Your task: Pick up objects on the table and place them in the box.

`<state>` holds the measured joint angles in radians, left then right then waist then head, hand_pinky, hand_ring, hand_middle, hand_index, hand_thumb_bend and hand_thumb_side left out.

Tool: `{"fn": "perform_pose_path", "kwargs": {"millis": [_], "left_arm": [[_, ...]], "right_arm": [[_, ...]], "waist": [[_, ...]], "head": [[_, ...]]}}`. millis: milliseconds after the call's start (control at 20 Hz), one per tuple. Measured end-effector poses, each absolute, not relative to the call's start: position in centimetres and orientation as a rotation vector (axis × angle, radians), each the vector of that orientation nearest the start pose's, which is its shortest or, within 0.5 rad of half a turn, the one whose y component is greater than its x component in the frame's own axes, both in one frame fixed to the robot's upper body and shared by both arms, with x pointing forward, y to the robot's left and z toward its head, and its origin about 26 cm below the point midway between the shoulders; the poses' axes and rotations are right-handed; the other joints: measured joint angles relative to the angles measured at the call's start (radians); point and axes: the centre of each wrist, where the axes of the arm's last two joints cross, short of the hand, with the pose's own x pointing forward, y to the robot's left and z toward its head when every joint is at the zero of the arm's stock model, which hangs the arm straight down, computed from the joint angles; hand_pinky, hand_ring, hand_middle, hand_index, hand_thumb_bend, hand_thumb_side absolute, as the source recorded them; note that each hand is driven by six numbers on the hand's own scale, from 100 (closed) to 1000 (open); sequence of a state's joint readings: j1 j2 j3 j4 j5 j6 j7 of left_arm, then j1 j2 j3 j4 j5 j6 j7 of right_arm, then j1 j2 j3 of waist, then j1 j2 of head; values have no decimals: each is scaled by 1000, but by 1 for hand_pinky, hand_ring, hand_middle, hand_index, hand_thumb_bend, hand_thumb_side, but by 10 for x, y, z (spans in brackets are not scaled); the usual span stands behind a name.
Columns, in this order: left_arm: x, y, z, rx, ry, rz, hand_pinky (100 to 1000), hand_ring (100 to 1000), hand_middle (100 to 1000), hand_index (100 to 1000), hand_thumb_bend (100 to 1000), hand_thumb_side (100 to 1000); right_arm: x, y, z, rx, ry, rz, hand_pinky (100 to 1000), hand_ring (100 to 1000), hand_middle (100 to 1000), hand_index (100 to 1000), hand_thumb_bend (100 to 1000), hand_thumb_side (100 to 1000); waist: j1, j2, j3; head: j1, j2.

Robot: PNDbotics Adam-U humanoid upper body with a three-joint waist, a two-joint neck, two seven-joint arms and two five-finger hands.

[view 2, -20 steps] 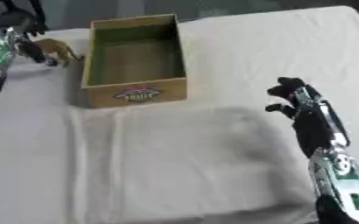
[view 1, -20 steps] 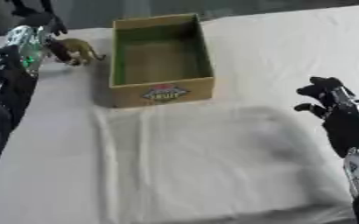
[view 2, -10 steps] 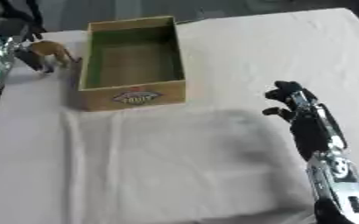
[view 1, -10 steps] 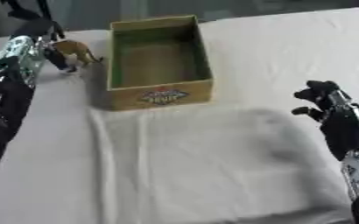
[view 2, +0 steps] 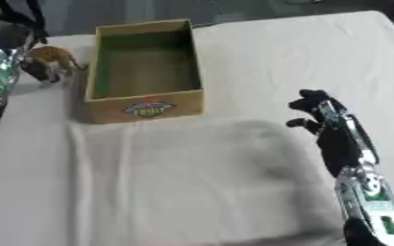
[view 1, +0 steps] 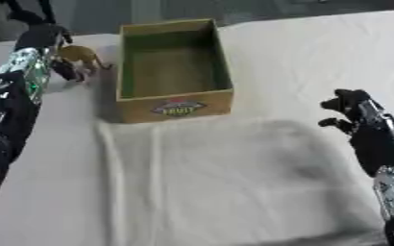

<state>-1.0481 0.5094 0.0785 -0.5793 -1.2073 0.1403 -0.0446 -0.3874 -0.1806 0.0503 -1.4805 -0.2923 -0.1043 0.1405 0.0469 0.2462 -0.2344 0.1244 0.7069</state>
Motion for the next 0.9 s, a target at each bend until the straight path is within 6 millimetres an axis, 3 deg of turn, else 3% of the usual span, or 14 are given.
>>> {"fn": "perform_pose_path", "kwargs": {"millis": [500,900], "left_arm": [[491,364,188,1389,-1067,-948,818,761,715,769,698,100],[491,364,188,1387,-1042,-962,705,627,582,707,647,100]], "right_arm": [[369,-234,88,326,-1926,194,571,778,607,754,100,664],[370,-234,90,328,-1931,197,571,779,607,754,100,669]], "waist": [[0,8,-5],[-3,14,-7]], "head": [[-3,-27],[-2,-41]]}}
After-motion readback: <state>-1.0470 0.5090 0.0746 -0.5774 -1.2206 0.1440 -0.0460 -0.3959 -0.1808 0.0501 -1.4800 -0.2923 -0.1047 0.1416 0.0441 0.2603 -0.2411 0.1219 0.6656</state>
